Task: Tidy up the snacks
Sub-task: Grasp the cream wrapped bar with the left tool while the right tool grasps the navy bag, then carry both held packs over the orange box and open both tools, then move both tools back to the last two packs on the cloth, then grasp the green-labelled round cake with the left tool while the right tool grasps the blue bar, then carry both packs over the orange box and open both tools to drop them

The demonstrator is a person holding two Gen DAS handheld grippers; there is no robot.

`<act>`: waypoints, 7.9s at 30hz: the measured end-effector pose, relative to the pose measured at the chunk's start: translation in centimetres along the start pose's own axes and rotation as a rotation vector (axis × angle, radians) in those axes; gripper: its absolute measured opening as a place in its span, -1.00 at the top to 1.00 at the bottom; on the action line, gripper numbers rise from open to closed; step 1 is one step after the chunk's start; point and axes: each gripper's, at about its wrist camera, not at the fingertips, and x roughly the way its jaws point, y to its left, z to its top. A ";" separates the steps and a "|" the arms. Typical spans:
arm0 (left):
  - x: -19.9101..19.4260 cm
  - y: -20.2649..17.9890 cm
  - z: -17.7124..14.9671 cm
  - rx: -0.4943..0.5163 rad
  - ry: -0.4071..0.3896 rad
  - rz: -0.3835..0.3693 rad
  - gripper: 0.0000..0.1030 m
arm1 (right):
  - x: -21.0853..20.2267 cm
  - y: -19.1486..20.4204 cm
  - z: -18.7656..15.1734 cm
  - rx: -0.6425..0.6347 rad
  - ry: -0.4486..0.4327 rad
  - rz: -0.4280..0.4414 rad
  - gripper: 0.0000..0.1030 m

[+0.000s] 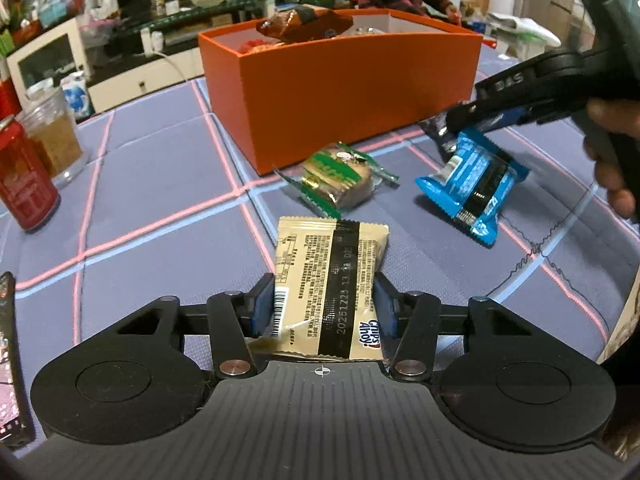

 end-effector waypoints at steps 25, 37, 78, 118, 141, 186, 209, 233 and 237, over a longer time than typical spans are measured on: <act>-5.4 -1.1 3.3 -0.239 -0.065 0.265 0.85 | -7.9 2.2 1.1 -0.190 -0.144 0.130 0.24; -5.2 -2.7 5.8 -0.241 -0.093 0.338 0.85 | -9.0 0.9 2.0 -0.184 -0.166 0.134 0.23; -2.5 0.9 8.2 -0.461 -0.228 0.311 -0.17 | -9.1 1.1 -2.6 -0.189 -0.081 0.138 -0.65; 6.9 -2.7 7.7 0.237 0.044 -0.098 -0.16 | -2.6 -3.4 -2.2 -0.423 0.216 0.194 -0.27; 6.8 -5.7 8.1 -0.176 0.080 0.181 0.09 | -2.0 -2.3 -2.4 -0.449 0.179 0.134 -0.28; 5.7 -6.5 7.9 -0.182 0.051 0.143 0.83 | -2.4 -2.1 -2.1 -0.441 0.187 0.129 0.02; -4.0 -6.2 13.2 -0.258 -0.243 0.130 0.83 | -8.3 -0.2 3.3 -0.357 -0.077 0.154 0.02; 5.1 -6.1 24.1 -0.209 -0.234 0.317 0.83 | -0.3 0.3 15.1 -0.210 -0.201 0.066 0.02; 6.4 -5.2 24.4 -0.249 -0.225 0.329 0.83 | 0.4 0.3 15.3 -0.196 -0.186 0.062 0.02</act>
